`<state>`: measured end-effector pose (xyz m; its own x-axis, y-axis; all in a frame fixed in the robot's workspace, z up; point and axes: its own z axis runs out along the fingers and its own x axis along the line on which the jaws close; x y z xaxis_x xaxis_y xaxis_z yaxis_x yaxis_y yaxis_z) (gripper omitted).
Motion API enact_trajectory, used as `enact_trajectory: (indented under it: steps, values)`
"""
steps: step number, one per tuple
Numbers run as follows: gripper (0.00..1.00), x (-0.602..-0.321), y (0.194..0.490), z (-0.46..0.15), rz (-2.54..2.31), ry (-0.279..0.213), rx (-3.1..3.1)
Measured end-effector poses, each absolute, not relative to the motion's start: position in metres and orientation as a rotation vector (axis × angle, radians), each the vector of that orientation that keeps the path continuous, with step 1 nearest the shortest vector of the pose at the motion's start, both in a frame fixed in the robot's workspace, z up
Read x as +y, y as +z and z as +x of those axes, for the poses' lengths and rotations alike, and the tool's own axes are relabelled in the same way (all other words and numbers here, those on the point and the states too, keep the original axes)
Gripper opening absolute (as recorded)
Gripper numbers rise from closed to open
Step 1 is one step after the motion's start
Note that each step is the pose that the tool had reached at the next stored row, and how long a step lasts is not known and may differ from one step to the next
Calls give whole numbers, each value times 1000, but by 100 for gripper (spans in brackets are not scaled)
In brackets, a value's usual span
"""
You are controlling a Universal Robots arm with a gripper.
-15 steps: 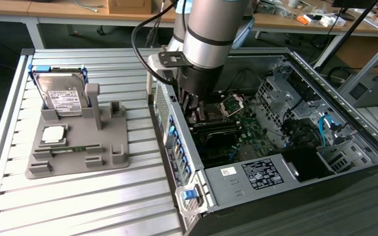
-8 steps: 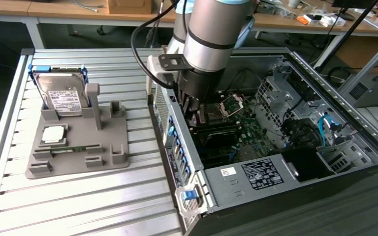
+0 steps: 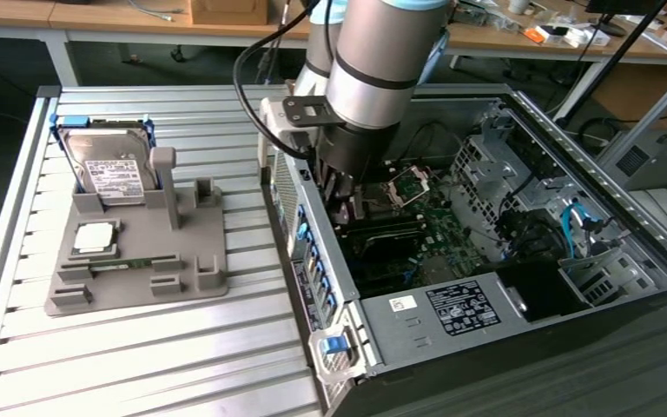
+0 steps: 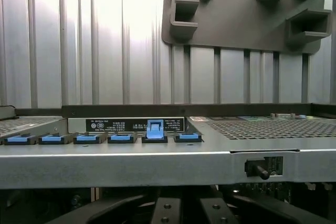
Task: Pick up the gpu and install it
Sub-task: 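Press down on the gpu until it lock into place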
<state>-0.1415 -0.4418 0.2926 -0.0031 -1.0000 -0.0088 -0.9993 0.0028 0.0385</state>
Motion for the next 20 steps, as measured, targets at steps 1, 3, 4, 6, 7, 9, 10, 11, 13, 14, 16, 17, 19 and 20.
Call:
enact_trajectory:
  steps: [1,3,4,6,7,9,10,11,13,14,16,17,19,20]
  values:
    - [11,-442,292,-138,2202,-54,-2209]
    - [11,-442,291,-133,2201,-58,-2207]
    - [11,-442,290,-133,2201,-58,-2207]
    - [11,-442,290,-133,2201,-58,-2207]
    - [11,-442,290,-133,2201,-58,-2207]
    - [11,-442,290,-133,2201,-58,-2207]
    - [11,-442,290,-133,2201,-58,-2207]
    - [11,-442,290,-134,2201,-58,-2207]
    - [11,-442,290,-137,2201,-57,-2207]
    - [11,-442,290,-138,2202,-57,-2208]
    - [11,-442,290,-140,2202,-58,-2208]
    - [11,-443,290,-140,2202,-59,-2208]
    - [11,-445,290,-141,2204,-61,-2210]
    - [11,-447,290,-141,2205,-63,-2211]
